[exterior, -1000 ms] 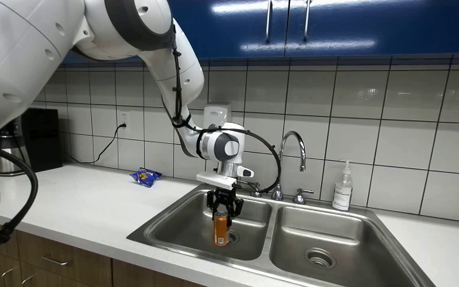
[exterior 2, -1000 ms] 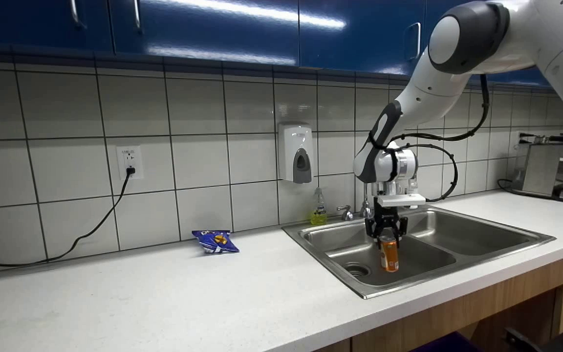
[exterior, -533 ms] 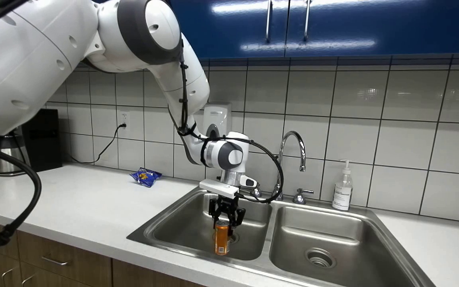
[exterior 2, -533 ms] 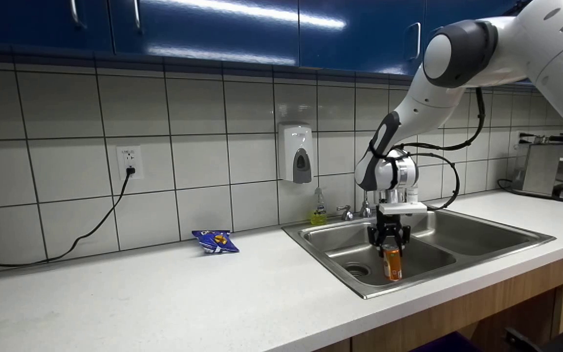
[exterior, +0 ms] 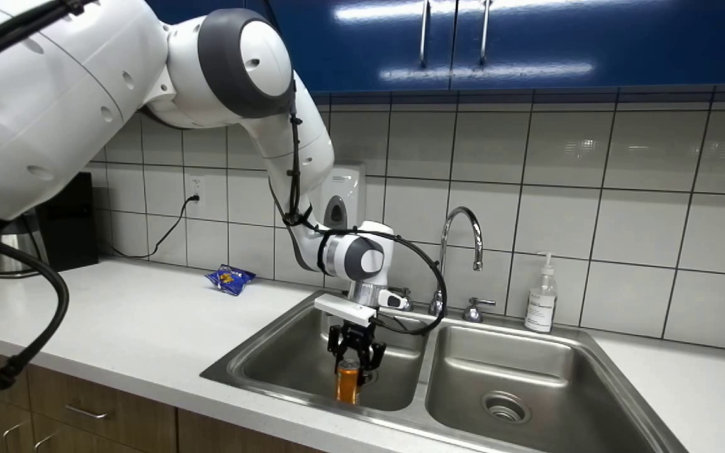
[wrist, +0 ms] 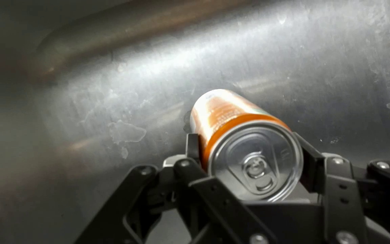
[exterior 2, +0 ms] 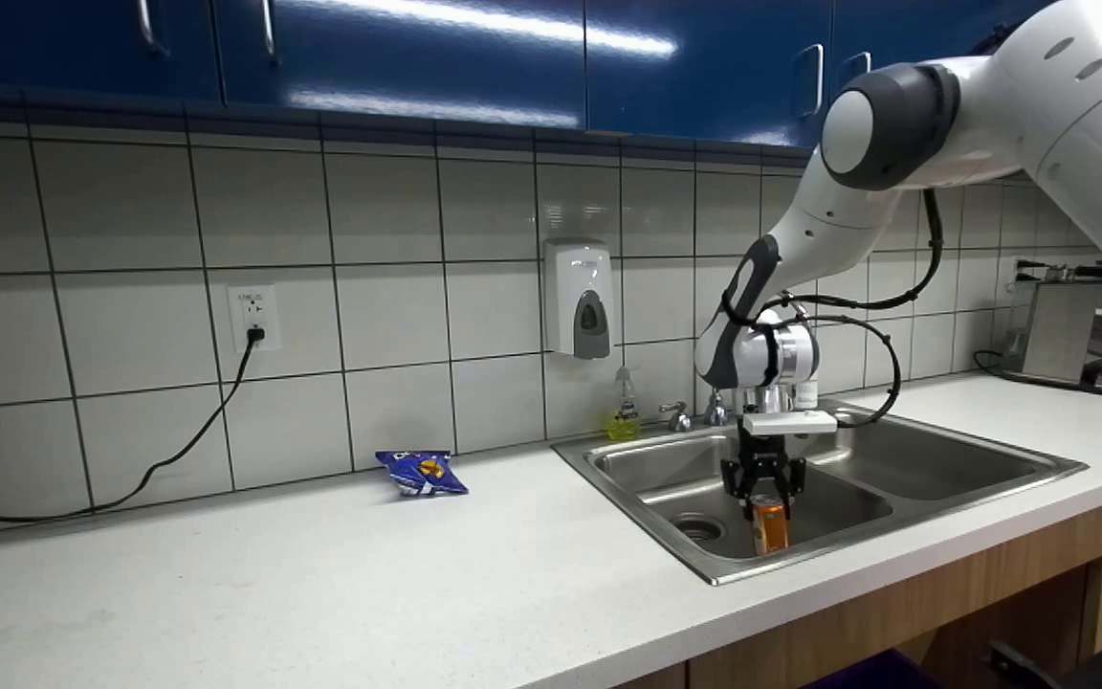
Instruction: Place the can of fanta in the left sink
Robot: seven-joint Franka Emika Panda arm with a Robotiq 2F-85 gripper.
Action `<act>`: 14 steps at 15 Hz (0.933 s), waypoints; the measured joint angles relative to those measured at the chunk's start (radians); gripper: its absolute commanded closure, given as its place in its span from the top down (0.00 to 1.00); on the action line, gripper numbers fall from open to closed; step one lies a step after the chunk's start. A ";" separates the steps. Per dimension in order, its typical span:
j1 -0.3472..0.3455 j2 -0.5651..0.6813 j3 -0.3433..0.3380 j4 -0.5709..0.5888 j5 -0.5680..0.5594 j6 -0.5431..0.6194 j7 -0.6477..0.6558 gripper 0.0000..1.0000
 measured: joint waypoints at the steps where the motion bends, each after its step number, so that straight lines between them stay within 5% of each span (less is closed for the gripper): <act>1: 0.000 0.003 0.000 0.001 0.000 0.000 0.000 0.40; 6: 0.000 0.011 0.001 0.009 0.001 -0.002 0.000 0.40; 7: 0.000 0.012 0.001 0.010 0.001 -0.002 0.000 0.90; 10: 0.000 0.012 0.001 0.010 0.001 -0.002 0.000 1.00; 14: 0.000 0.004 0.002 0.019 0.001 -0.002 0.000 1.00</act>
